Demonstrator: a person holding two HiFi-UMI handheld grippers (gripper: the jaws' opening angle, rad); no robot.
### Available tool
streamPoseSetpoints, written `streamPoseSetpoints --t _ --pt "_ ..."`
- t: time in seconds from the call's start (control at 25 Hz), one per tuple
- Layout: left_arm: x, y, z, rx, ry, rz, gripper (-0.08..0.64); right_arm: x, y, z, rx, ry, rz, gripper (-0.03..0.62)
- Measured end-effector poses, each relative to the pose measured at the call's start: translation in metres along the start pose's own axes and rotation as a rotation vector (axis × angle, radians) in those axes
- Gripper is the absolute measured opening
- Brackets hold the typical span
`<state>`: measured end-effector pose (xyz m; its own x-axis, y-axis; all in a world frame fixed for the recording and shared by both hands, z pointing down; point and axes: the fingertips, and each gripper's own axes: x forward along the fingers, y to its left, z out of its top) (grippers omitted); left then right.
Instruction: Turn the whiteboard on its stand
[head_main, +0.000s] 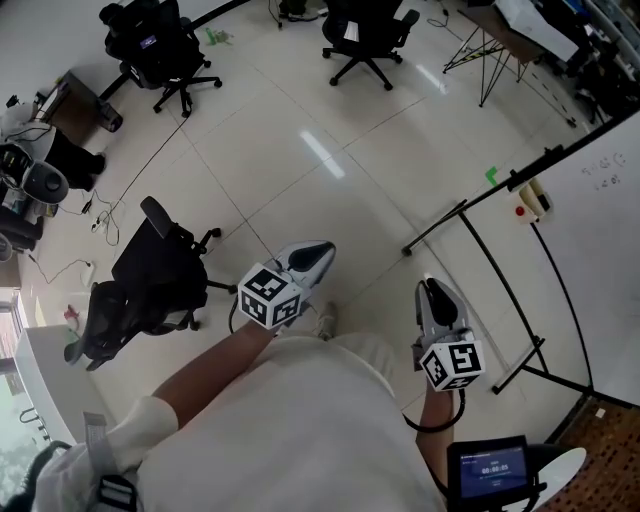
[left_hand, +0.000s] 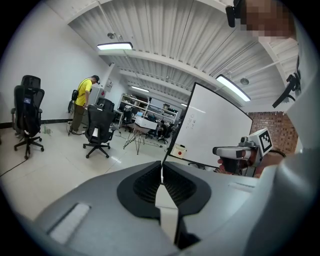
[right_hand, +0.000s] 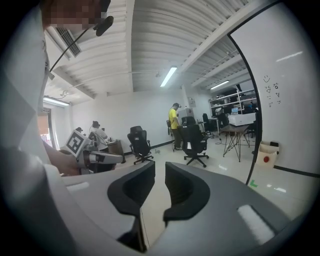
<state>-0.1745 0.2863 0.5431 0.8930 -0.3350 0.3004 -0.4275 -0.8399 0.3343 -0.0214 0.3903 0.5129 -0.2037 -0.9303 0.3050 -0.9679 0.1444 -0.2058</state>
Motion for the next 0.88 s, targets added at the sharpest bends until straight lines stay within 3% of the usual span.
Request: streamPoseSetpoints --t 0.88 --pt "0.003 0.048 0.015 -0.047 -0.041 0.08 0.025 0.056 -0.004 0.019 -0.037 0.032 0.078 0.061"
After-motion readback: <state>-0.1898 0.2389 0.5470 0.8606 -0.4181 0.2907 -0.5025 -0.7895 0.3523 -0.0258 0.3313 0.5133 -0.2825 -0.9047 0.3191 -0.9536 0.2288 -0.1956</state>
